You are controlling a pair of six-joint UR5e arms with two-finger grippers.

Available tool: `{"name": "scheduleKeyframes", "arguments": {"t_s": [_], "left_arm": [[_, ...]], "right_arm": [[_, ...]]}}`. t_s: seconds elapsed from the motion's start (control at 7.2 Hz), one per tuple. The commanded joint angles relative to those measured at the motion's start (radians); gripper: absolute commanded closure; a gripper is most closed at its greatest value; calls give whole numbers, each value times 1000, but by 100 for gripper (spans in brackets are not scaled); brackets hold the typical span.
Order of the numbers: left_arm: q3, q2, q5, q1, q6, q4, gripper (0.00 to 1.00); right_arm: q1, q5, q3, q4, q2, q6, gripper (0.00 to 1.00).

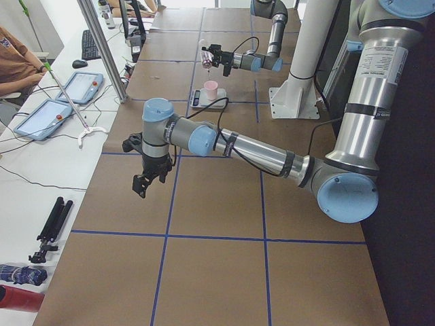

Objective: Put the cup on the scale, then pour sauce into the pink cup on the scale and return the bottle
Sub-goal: 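Hold the bottle tilted over the pink cup with the right gripper, then tilt the glass bottle back upright with the right gripper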

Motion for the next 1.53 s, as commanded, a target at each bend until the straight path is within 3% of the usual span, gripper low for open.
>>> {"name": "scheduleKeyframes", "arguments": {"t_s": [0.0, 0.69, 1.39], "left_arm": [[0, 0, 0, 0, 0, 0, 0], [0, 0, 0, 0, -2, 0, 0], [-8, -2, -2, -9, -3, 2, 0]], "right_arm": [[0, 4, 3, 2, 2, 5, 100], [2, 21, 29, 7, 2, 16, 100], [5, 80, 34, 149, 0, 31, 100]]}}
